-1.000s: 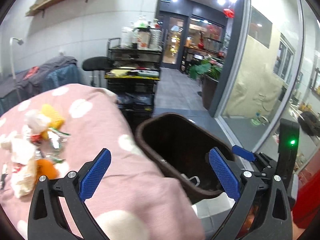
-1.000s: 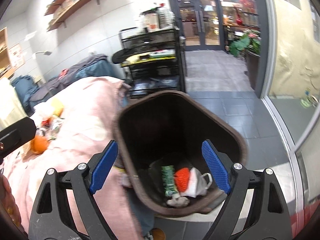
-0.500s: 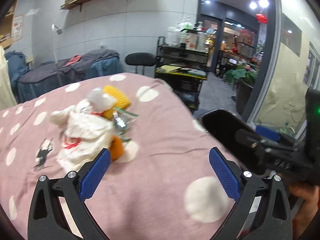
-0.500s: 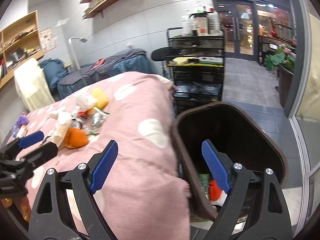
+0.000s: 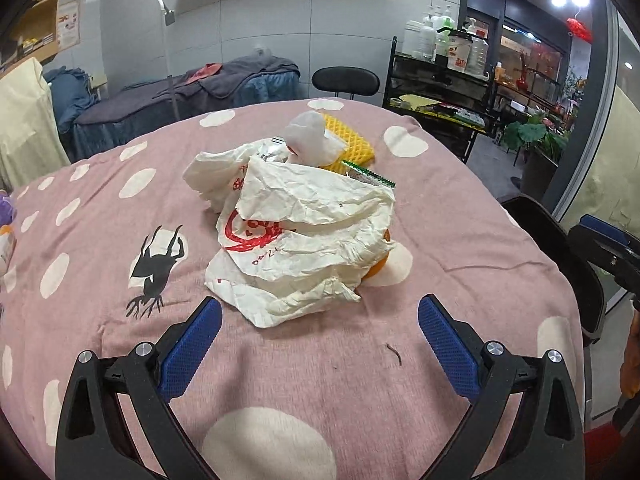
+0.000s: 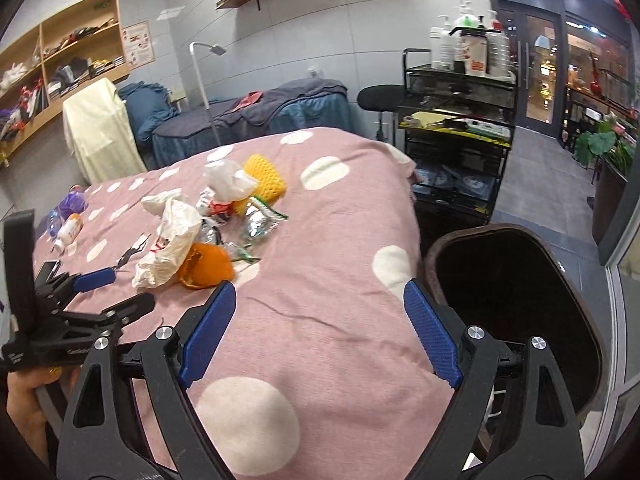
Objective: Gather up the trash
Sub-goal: 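Move the left tool to the white red-printed plastic bag while the right tool withdraws, then grasp the white red-printed bag with the left tool while the right tool grasps the orange peel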
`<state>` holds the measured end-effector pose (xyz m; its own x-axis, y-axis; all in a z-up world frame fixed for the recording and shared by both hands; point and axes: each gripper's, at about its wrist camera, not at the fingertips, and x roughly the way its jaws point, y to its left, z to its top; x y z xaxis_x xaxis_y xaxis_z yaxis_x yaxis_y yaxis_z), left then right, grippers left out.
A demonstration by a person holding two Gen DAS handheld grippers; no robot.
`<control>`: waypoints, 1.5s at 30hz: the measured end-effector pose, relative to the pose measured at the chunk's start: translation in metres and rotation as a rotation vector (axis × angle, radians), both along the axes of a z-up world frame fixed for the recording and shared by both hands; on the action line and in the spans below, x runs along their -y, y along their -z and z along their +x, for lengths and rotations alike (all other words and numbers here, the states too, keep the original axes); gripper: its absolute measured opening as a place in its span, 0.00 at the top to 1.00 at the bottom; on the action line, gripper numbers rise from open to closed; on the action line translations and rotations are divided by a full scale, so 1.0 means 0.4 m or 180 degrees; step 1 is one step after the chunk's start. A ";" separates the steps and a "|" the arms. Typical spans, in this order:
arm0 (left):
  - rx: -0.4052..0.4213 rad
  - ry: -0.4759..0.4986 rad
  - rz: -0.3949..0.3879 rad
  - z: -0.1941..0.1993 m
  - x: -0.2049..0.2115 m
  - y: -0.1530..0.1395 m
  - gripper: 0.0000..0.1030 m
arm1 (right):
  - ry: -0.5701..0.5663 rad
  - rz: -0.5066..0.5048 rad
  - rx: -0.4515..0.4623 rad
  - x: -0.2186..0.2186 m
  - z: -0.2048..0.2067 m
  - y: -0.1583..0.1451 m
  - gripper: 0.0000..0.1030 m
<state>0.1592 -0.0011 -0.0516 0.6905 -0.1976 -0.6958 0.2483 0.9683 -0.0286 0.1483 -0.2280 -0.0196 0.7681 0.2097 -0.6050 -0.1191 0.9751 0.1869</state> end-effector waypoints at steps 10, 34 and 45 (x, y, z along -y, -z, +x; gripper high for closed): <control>-0.0322 0.0079 -0.0139 0.085 -0.030 0.037 0.60 | -0.0365 -0.0084 -0.0195 -0.086 0.062 0.002 0.17; 0.0230 -0.0422 -0.0843 -0.056 -0.152 -0.082 0.68 | -0.1173 -0.0931 -0.1050 -0.420 0.323 0.121 0.35; 0.0232 -0.0437 -0.0928 -0.089 -0.142 -0.074 0.68 | -0.0951 -0.0662 -0.0610 -0.329 0.250 0.071 0.56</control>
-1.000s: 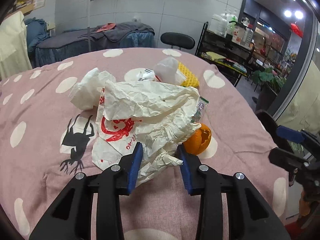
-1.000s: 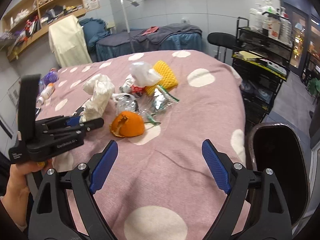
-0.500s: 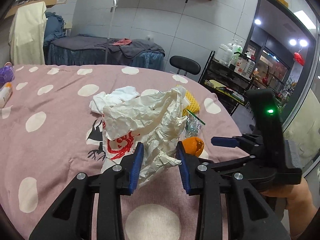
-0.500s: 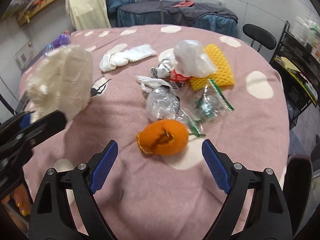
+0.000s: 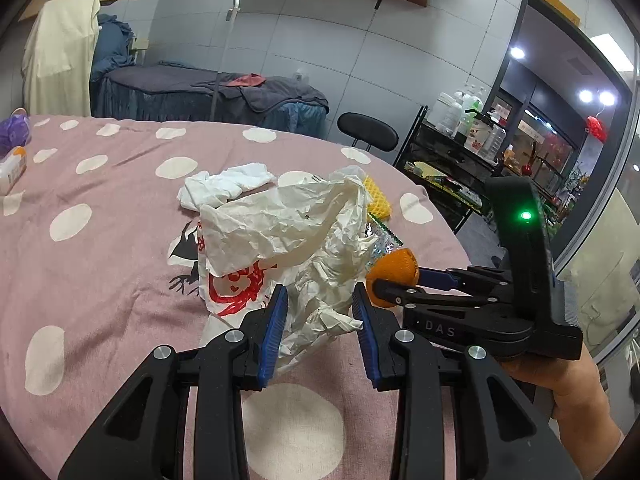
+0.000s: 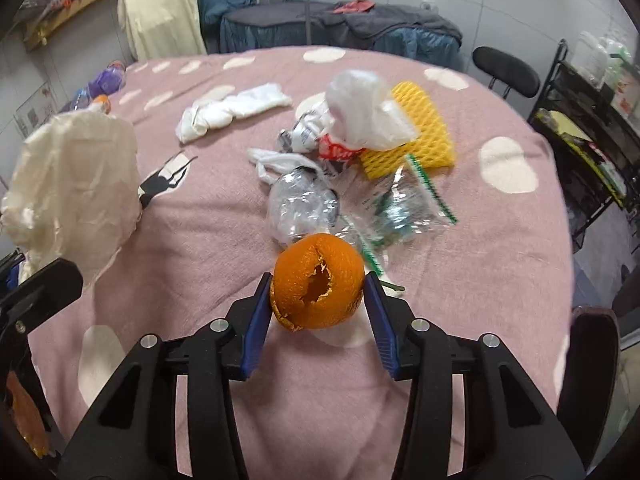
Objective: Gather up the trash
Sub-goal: 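Grasp the white red-printed bag with the left tool while the right tool grasps the orange peel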
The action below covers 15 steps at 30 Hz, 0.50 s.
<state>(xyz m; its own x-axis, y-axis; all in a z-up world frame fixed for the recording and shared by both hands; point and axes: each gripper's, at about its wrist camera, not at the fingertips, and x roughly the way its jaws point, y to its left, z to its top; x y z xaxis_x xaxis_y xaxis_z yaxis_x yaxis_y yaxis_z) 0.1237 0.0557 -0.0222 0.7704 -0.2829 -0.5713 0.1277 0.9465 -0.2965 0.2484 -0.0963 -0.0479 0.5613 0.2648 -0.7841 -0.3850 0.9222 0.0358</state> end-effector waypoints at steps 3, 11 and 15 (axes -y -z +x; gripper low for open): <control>0.0057 0.0015 -0.0007 -0.011 0.012 -0.014 0.68 | 0.0074 0.0154 0.0115 0.044 -0.039 -0.029 0.56; 0.0173 0.0146 0.0042 -0.022 0.075 -0.035 0.77 | 0.0310 0.0108 0.0545 0.136 -0.158 -0.084 0.56; 0.0158 0.0211 0.0013 -0.024 0.101 -0.034 0.78 | 0.0456 0.0238 0.0555 0.191 -0.185 -0.085 0.56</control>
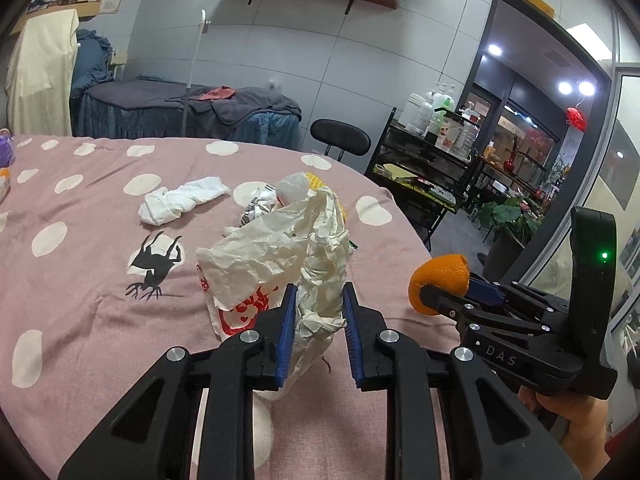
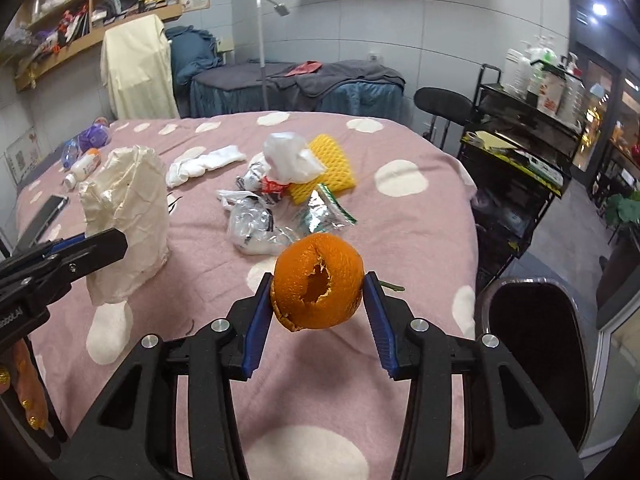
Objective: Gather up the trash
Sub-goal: 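Grasp the white red-printed bag with the left tool while the right tool grasps the orange peel, then carry the orange peel into the bin and open the right tool while the left tool holds the bag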
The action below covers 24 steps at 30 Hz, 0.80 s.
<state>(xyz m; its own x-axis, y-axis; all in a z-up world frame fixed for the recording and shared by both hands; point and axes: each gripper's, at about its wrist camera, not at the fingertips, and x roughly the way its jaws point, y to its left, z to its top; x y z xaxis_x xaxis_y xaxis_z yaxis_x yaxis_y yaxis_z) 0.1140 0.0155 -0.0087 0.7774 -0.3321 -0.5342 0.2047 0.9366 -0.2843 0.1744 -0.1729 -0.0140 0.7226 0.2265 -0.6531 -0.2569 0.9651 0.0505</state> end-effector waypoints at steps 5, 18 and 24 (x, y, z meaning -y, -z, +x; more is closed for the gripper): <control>0.0128 0.0104 0.0002 -0.011 0.040 -0.032 0.79 | 0.0157 0.0107 0.0064 0.059 -0.042 -0.009 0.56; 0.0449 0.0719 -0.0033 -0.035 0.205 -0.104 0.79 | 0.0800 0.0225 0.0232 0.261 -0.124 -0.031 0.56; 0.0380 0.1039 -0.0028 -0.021 0.307 -0.090 0.79 | 0.1217 0.0237 0.0158 0.389 -0.149 0.006 0.56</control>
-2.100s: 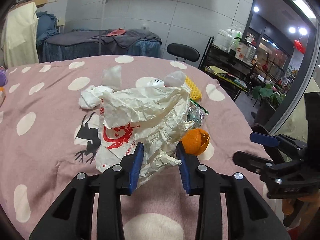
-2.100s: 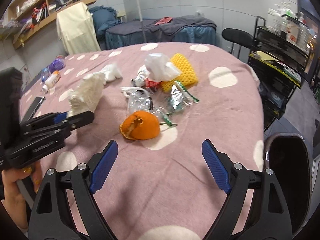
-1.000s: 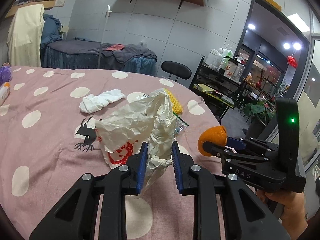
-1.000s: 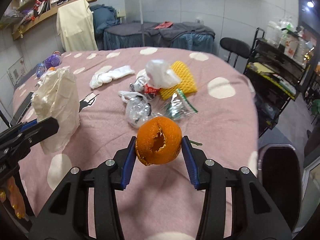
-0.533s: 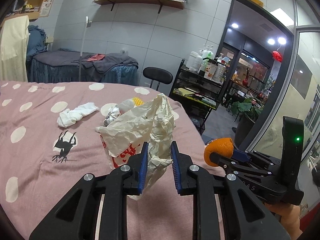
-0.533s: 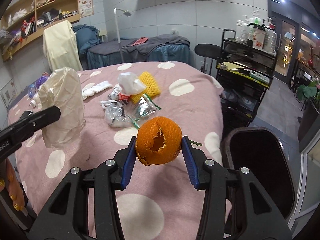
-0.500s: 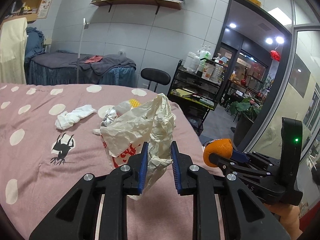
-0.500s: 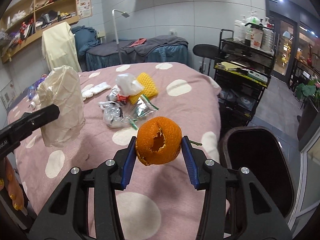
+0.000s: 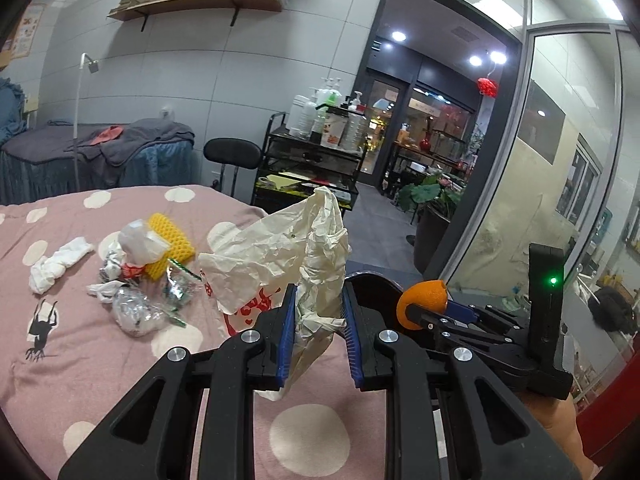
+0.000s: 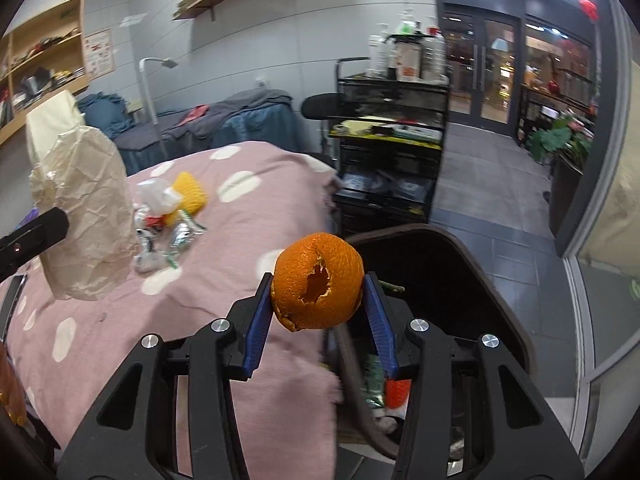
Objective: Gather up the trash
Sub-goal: 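Carry the orange peel into the bin and open the right tool while the left tool holds the bag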
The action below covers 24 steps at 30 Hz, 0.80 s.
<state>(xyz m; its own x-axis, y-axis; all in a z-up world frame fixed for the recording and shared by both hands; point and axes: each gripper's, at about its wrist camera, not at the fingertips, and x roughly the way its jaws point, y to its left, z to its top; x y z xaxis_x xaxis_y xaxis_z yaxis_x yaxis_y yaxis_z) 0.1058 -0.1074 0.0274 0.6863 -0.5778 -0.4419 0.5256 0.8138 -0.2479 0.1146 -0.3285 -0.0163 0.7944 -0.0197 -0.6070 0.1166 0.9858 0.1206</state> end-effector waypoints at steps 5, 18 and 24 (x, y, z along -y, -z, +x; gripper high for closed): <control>0.0019 0.0226 0.0071 0.002 0.078 0.005 0.79 | 0.0335 0.0082 -0.0194 0.111 0.002 0.063 0.56; -0.0092 0.0666 0.0227 0.029 0.246 0.023 0.79 | 0.0698 0.0302 -0.0902 0.263 0.093 0.286 0.56; -0.0151 0.0800 0.0286 0.036 0.292 0.036 0.79 | 0.0728 0.0302 -0.1034 0.278 0.107 0.334 0.55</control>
